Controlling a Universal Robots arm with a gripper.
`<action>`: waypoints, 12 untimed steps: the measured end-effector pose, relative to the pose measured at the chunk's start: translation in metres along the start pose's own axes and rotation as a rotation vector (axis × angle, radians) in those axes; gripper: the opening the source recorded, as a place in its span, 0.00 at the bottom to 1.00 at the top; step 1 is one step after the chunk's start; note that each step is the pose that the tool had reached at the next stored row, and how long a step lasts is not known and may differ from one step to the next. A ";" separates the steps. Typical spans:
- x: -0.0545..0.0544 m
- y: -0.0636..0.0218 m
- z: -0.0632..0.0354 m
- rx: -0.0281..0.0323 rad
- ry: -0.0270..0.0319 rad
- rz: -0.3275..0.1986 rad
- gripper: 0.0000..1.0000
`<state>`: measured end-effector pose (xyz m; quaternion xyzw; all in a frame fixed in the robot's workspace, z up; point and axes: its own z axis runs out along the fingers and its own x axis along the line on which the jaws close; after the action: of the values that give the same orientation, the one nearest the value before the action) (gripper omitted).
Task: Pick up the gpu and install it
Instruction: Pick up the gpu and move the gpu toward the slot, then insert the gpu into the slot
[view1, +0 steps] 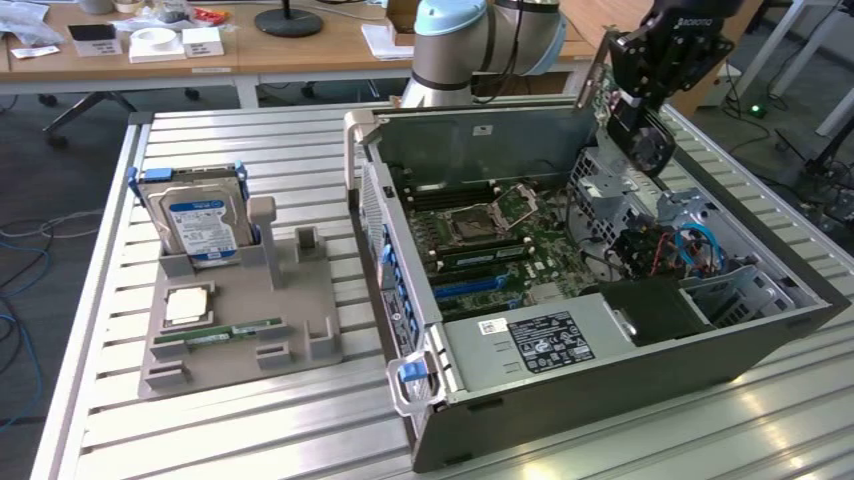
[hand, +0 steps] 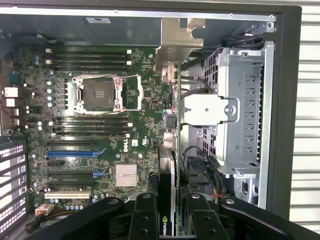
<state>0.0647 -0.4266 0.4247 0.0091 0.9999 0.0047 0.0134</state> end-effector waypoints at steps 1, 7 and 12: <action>0.000 0.0000 0.0000 0.0001 0.0000 0.000 0.26; 0.000 0.0000 0.0000 0.0001 0.0000 0.000 0.26; 0.000 0.0000 0.0000 0.0000 0.0000 0.000 0.26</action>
<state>0.0650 -0.4267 0.4247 0.0091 0.9999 0.0047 0.0134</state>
